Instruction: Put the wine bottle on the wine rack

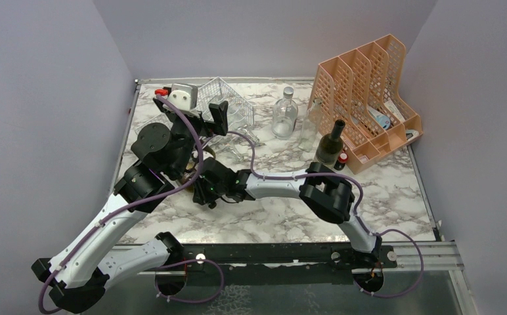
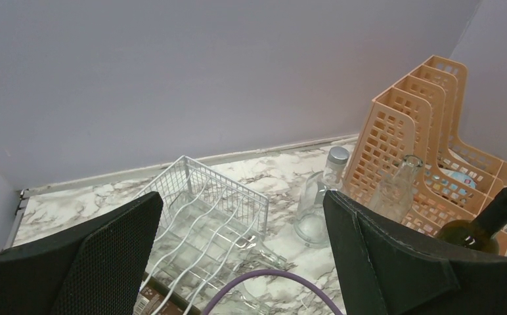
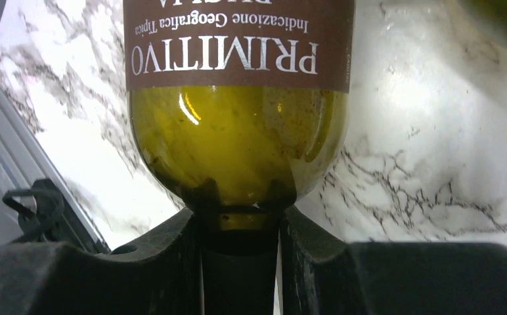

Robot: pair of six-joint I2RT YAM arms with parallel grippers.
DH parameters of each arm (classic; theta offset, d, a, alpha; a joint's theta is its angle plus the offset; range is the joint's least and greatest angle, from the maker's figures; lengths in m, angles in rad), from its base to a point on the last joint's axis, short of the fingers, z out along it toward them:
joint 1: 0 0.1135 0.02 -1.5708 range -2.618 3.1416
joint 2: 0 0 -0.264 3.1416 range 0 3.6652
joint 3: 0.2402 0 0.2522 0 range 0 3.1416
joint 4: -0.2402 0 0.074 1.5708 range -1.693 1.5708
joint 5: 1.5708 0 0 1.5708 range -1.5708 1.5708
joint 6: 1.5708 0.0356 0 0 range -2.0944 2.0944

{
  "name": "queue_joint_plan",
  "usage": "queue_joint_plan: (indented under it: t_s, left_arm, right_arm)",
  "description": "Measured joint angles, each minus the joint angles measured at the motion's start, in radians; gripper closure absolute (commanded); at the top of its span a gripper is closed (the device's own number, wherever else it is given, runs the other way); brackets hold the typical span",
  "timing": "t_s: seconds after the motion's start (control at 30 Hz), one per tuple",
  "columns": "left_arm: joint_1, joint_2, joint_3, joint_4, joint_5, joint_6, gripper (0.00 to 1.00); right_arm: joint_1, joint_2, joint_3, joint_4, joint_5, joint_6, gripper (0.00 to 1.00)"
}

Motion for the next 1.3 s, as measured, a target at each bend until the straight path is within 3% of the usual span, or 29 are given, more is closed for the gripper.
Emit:
queue_joint_plan:
  t_s: [0.43, 0.63, 1.13, 1.3]
  left_arm:
    - [0.0, 0.008, 0.028, -0.03, 0.004, 0.0, 0.01]
    - [0.0, 0.008, 0.028, -0.031, 0.004, 0.0, 0.01]
    - [0.0, 0.008, 0.028, -0.044, 0.022, 0.0, 0.01]
    - [0.0, 0.008, 0.028, -0.053, 0.017, 0.023, 0.01]
  right_arm:
    - [-0.002, 0.148, 0.253, -0.108, 0.077, 0.005, 0.82]
    - [-0.002, 0.171, 0.291, -0.131, 0.087, 0.003, 0.79]
    - [-0.003, 0.207, 0.336, -0.124, 0.117, -0.049, 0.47]
    - [-0.002, 0.207, 0.343, -0.069, 0.126, -0.067, 0.46]
